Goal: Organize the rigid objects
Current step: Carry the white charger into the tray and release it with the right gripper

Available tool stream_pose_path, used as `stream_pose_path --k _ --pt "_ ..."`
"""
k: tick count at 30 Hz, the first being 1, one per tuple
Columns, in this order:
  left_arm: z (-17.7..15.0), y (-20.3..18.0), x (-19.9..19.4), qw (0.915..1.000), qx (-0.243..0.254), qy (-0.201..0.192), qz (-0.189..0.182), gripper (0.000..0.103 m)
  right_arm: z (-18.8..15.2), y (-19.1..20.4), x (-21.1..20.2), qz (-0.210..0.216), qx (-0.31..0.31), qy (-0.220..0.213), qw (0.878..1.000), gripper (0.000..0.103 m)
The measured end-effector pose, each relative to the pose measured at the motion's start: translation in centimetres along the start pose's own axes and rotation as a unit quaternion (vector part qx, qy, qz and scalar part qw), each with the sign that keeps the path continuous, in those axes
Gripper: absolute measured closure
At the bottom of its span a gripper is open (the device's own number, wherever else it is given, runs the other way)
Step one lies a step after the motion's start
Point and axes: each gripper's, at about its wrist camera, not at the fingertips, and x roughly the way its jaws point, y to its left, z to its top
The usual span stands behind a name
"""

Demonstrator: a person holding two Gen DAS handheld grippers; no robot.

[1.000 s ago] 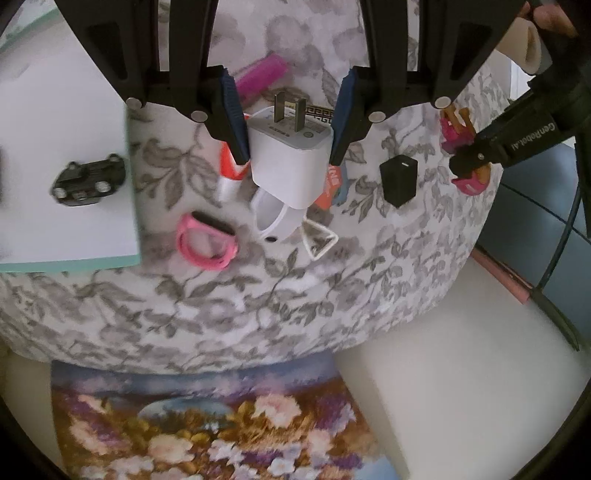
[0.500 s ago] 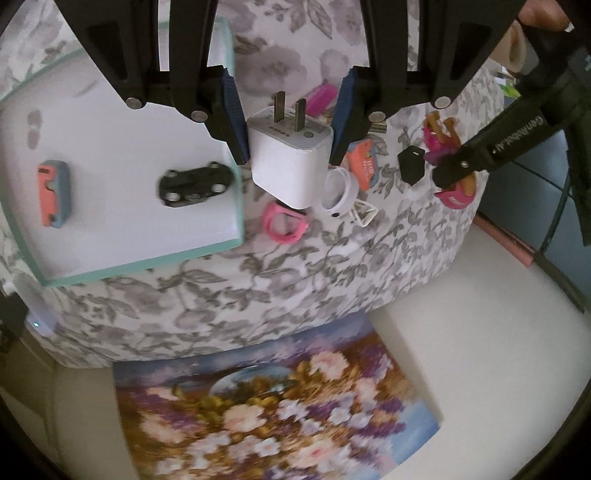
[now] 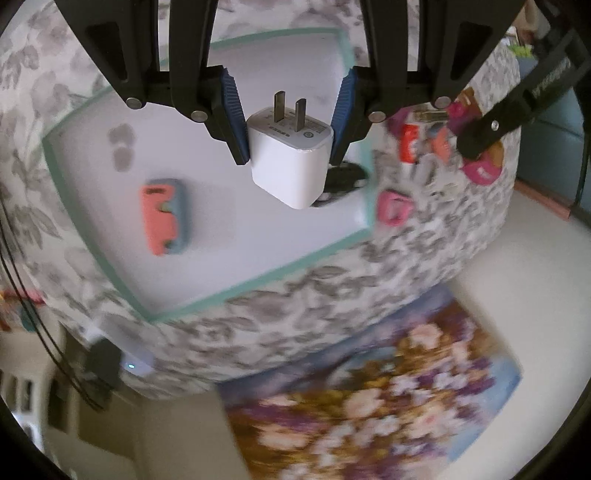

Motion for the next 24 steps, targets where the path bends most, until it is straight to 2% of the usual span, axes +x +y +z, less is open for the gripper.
stream_pose_path --k 11,24 --pt "-2.1 -5.4 3.6 0.9957 0.075 0.053 0.008 0.071 0.4 -5.3 -0.3 -0.026 0.047 0.004 0.999 0.057" --pt "-3.7 -7.3 7.3 0.9889 0.105 0.102 0.025 0.071 0.0 -5.9 1.4 -0.045 0.037 0.033 0.998 0.057"
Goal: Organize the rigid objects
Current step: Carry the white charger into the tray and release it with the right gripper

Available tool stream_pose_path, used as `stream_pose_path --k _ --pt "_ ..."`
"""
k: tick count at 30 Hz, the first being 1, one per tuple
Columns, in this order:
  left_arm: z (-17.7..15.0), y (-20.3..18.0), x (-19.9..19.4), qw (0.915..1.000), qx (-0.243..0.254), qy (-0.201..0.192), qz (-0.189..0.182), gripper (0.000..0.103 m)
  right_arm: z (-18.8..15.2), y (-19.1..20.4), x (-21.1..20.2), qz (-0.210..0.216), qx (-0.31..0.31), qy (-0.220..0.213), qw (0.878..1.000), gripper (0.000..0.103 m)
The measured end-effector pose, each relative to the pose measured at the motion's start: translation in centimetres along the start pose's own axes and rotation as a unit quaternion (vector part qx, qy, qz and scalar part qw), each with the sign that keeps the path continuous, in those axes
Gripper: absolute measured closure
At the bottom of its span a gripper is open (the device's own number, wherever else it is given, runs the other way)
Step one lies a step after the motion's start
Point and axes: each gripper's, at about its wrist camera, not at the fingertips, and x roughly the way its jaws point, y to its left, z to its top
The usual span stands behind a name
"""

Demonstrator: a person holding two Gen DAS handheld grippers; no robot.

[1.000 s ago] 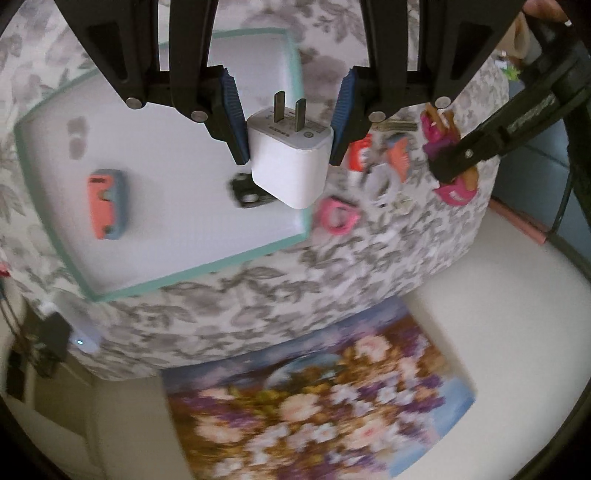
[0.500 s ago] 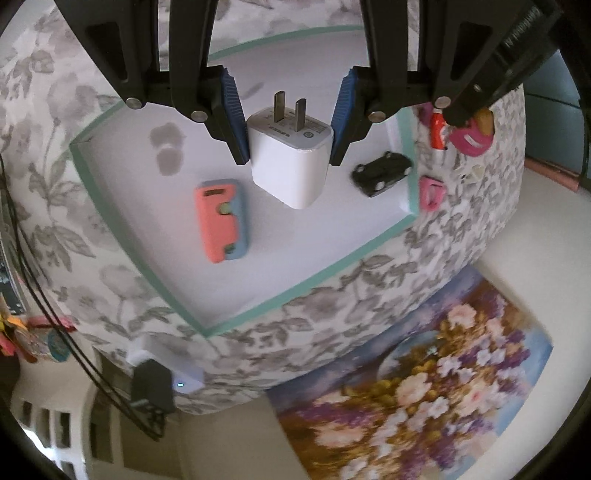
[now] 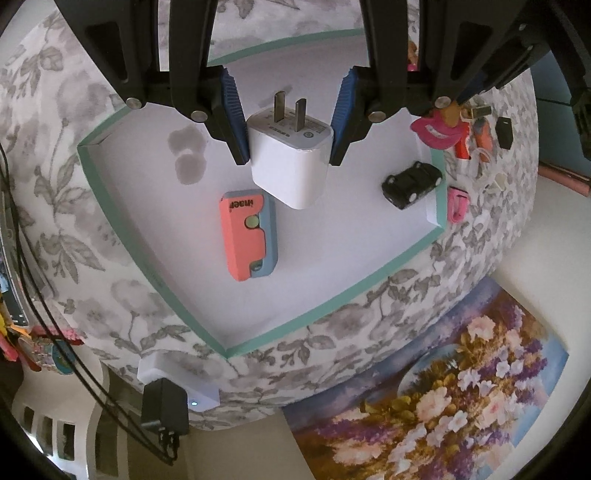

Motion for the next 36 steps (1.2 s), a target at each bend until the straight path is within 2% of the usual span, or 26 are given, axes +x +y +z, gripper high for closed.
stream_pose_path --k 18,24,34,36 --pt "0.0 -0.3 3.3 0.9992 0.002 0.034 0.019 0.071 -0.6 0.0 2.3 -0.014 -0.012 0.036 0.999 0.057" --pt "0.0 -0.3 4.6 0.9985 0.0 0.049 0.024 0.071 -0.6 0.2 2.4 -0.017 -0.018 0.034 0.999 0.057" --pt "-0.1 -0.5 4.8 0.9984 0.004 0.05 0.024 0.07 -0.5 0.3 2.4 -0.021 -0.021 0.039 0.999 0.056" --pt "0.0 -0.6 4.8 0.9984 0.005 0.053 0.02 0.065 -0.5 0.5 2.4 -0.023 -0.026 0.04 0.999 0.056"
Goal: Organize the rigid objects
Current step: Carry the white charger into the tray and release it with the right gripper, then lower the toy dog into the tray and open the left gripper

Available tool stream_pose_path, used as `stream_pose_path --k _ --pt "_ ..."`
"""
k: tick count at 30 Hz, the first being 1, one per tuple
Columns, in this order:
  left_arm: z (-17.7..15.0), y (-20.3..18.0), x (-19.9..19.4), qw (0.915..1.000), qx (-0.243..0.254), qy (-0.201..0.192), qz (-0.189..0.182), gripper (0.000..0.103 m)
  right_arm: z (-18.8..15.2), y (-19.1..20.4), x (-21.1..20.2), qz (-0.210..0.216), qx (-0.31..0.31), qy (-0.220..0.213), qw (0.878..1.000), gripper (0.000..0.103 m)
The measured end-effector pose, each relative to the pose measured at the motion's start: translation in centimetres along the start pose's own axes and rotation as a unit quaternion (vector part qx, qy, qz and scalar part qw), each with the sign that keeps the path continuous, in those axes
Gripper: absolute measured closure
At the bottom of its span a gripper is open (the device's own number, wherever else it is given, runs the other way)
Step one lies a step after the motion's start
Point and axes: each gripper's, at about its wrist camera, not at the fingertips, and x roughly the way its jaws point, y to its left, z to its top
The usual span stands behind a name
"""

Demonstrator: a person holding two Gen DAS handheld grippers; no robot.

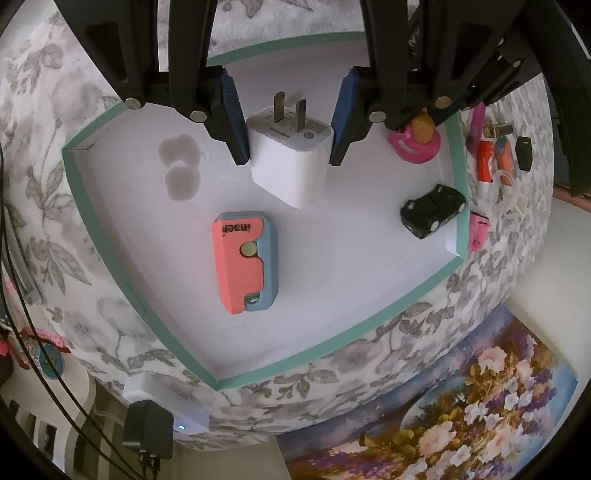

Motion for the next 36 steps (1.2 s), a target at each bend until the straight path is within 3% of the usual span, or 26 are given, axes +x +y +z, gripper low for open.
stream_pose_path --k 3,8,13,18,26,30,36 --pt "0.0 -0.1 -0.4 1.0 0.003 -0.003 -0.005 0.058 0.2 0.2 -0.1 -0.004 -0.005 0.0 1.0 0.056" --pt "0.3 0.1 -1.6 0.9998 0.0 -0.018 -0.004 0.045 0.4 0.5 -1.7 -0.004 -0.009 -0.025 1.0 0.044" --pt "0.6 0.8 -3.3 0.999 -0.011 -0.042 -0.006 0.044 0.8 0.7 -3.5 0.002 -0.008 -0.053 0.999 0.044" --pt "0.7 2.7 -5.3 0.9969 -0.033 -0.071 -0.009 0.034 1.0 0.9 -4.8 0.008 -0.006 -0.074 0.997 0.044" --pt "0.8 6.5 -7.2 0.9912 -0.089 -0.096 -0.019 0.021 1.0 0.8 -4.5 0.01 -0.001 -0.069 0.998 0.044" --pt "0.7 8.9 -7.4 0.9867 -0.127 -0.101 -0.003 0.011 1.0 0.3 -3.9 0.017 0.008 -0.061 0.998 0.034" --pt "0.6 11.9 -7.4 0.9802 -0.163 -0.108 0.028 0.008 0.8 0.9 -2.7 0.007 -0.009 -0.05 0.999 0.019"
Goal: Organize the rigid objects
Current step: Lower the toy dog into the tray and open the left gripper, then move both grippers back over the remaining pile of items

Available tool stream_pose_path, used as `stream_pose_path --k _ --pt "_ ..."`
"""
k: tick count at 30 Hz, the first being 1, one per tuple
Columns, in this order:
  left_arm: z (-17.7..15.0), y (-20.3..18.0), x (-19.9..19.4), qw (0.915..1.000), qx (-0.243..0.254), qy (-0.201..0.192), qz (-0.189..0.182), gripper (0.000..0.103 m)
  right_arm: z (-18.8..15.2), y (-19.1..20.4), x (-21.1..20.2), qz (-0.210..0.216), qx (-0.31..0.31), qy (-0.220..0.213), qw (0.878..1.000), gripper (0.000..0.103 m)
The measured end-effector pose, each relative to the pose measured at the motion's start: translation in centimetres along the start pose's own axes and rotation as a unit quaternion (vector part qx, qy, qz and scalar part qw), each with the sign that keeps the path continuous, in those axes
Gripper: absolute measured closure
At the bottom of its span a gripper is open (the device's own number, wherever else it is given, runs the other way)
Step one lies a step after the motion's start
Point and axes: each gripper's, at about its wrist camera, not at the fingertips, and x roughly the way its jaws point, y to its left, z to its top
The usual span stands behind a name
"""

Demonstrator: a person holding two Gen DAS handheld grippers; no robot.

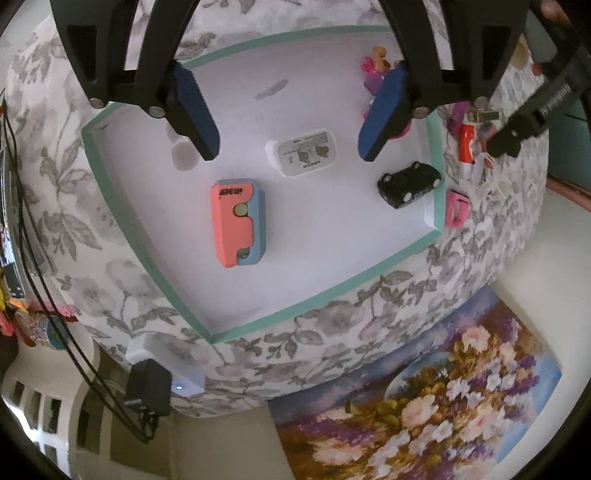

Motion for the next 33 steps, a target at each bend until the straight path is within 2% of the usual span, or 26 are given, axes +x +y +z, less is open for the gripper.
stream_pose_path --k 4,5,14,24,33 --pt "0.5 1.5 -0.1 0.9996 -0.017 -0.014 0.016 0.007 -0.2 0.6 0.4 0.008 -0.008 0.001 1.0 0.001" --pt "0.6 1.9 -0.1 0.9995 -0.02 -0.016 0.02 0.007 -0.2 0.7 0.4 0.009 -0.008 0.0 1.0 0.0" --pt "2.0 6.6 -0.7 0.9954 -0.068 -0.044 0.051 0.007 -0.1 2.7 -0.3 0.022 -0.025 -0.034 0.999 0.0" --pt "3.1 11.0 -3.3 0.9874 -0.097 -0.092 0.084 0.007 -0.5 8.0 -1.4 0.066 -0.06 -0.076 0.993 0.0" --pt "3.7 15.4 -5.2 0.9789 -0.131 -0.124 0.095 0.007 -2.0 15.0 -0.7 0.088 -0.131 -0.057 0.986 0.0"
